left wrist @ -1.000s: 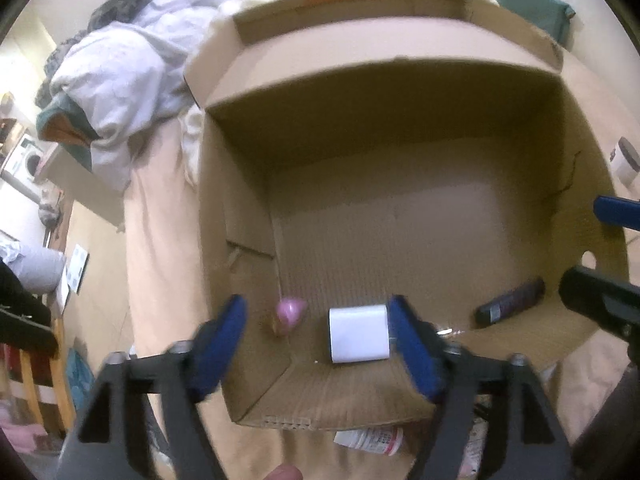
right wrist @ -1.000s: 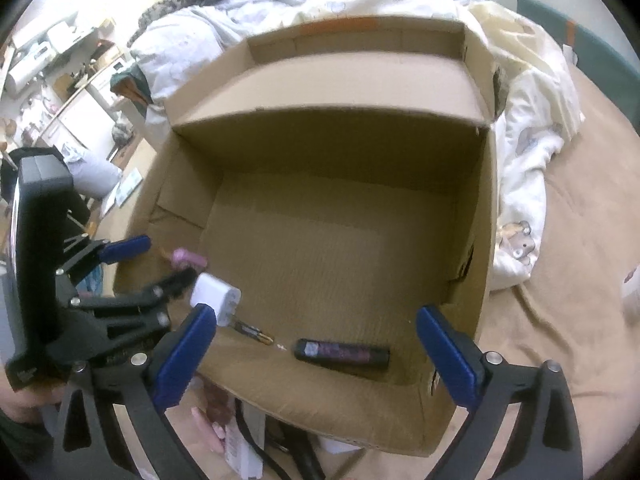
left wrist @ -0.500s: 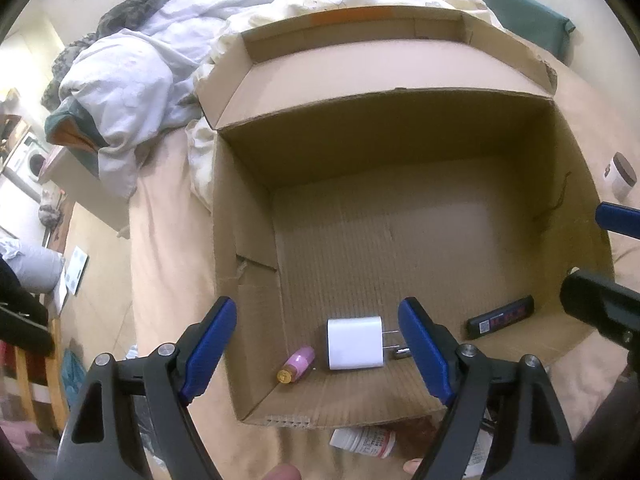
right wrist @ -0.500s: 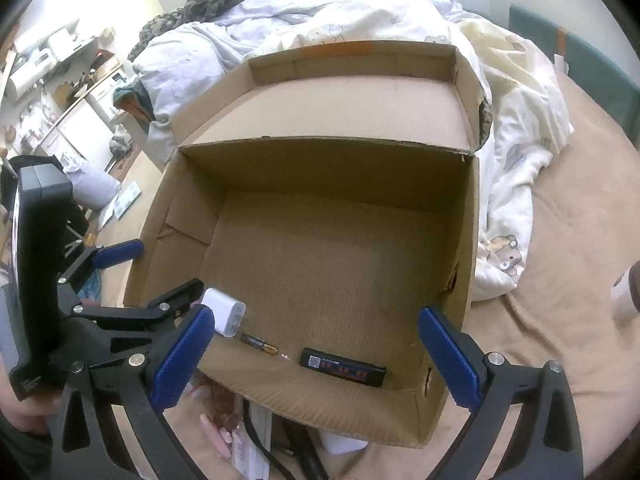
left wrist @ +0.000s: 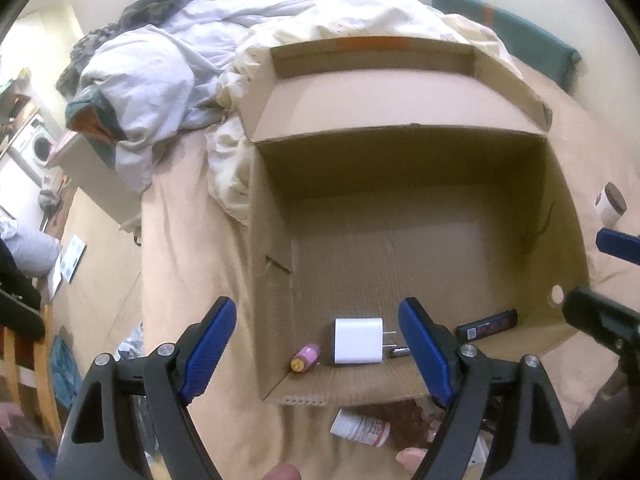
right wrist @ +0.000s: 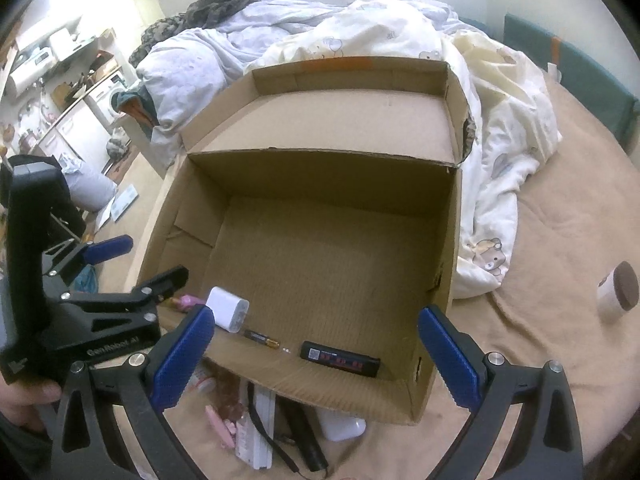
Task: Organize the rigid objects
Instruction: 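Withdraw both tools from the box toward the remaining items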
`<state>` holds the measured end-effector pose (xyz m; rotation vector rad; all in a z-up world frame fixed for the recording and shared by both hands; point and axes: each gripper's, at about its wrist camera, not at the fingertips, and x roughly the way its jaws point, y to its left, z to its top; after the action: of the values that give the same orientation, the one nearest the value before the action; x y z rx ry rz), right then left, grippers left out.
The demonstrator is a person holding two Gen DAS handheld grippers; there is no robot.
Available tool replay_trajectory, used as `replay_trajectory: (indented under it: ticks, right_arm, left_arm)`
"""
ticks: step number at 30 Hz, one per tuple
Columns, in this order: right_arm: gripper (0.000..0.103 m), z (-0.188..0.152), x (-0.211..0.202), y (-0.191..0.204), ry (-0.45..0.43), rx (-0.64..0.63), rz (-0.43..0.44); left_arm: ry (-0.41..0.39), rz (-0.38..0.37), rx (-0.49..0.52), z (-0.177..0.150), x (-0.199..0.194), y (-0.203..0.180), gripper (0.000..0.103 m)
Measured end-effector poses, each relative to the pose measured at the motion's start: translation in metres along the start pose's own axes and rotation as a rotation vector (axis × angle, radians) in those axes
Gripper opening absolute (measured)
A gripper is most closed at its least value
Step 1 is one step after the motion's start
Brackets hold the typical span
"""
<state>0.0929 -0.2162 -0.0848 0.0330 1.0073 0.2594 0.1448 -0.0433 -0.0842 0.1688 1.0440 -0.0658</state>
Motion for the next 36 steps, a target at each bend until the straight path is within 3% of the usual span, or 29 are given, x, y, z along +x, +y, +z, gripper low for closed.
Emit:
replay_trajectory:
  ticks: [6,13,17,20,27,30,36]
  right_arm:
    - [0.103,-0.008,-0.017,-0.008,-0.023,0.052,0.022]
    - [0.103,-0.026,-0.039,-0.006,-0.031,0.064,0.022]
    - [0.103,-0.033,-0.040,-0.001,-0.026,0.060,0.032]
    - [0.103,-0.039,-0.044,0.002,-0.036,0.064,0.052]
    - [0.103,-0.083,-0.037,-0.016,0.000,0.121,0.090]
    - [0.103,-0.087,-0.040,-0.022,-0.004,0.127,0.094]
    - [0.103,-0.086,-0.037,-0.039,-0.002,0.183,0.131]
  left_arm:
    - [0.028,0.026,0.065,-0.005,-0.005,-0.002,0.082]
    - [0.069,-0.027,0.039,-0.016,-0.029,0.008,0.082]
    - [0.058,-0.002,0.043,-0.036,-0.033,0.015,0.082]
    - [0.113,-0.008,0.010,-0.047,-0.024,0.023,0.082]
    - [0.157,0.016,-0.083,-0.054,-0.015,0.052,0.082]
    - [0.187,0.008,-0.119,-0.054,-0.009,0.060,0.082]
    - [0.235,-0.011,-0.026,-0.062,0.003,0.040,0.082]
